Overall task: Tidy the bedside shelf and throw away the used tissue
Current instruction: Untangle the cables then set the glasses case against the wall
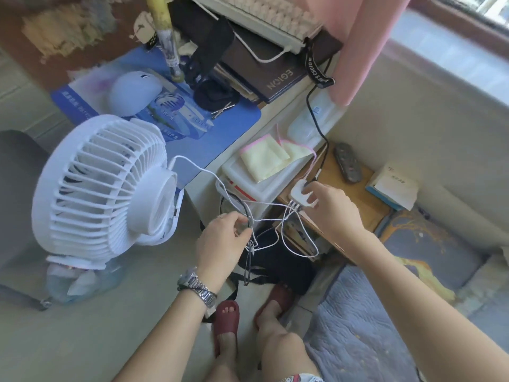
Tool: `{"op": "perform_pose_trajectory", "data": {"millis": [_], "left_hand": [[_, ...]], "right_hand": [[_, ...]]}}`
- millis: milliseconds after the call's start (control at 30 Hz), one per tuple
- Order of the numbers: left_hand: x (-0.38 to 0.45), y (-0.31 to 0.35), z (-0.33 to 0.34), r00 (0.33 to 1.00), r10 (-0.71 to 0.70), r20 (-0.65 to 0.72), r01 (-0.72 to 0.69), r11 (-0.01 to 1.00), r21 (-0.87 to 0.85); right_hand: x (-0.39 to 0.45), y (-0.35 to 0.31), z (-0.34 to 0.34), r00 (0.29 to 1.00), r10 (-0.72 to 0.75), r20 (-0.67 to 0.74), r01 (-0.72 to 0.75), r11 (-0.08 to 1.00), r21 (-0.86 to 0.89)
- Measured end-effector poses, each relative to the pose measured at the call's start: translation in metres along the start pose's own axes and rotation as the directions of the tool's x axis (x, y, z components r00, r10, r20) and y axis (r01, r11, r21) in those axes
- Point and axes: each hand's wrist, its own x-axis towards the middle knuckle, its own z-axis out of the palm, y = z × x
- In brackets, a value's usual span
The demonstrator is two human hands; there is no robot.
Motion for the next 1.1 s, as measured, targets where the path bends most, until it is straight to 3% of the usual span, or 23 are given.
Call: {"op": "perform_pose_trajectory", "data": {"millis": [233, 467, 867, 1100], "left_hand": [[0.015, 0.062, -0.007, 0.962, 0.254, 0.105, -0.271, 0.937, 0.219], [0.030, 0.126, 0.019, 0.856, 0.457, 0.240, -0.514, 0.796, 0.320], [0.095, 0.179, 0.104, 0.767, 0.463, 0.445, -0.625, 0.698, 0.351], [0.155, 0.200, 0.159, 0.780, 0.416, 0.468, -0.601, 0.706, 0.374]], "right_hand": [[-0.052, 0.061, -0.041, 0.982, 0.169, -0.083, -0.178, 0.977, -0.115], [-0.094, 0.118, -0.059, 0.915, 0.371, -0.158, -0.390, 0.915, -0.106], [-0.037, 0.185, -0.030, 0.911, 0.409, -0.052, -0.408, 0.913, 0.021], [0.064, 0.225, -0.023, 0.946, 0.320, -0.058, -0.316, 0.947, 0.061]]}}
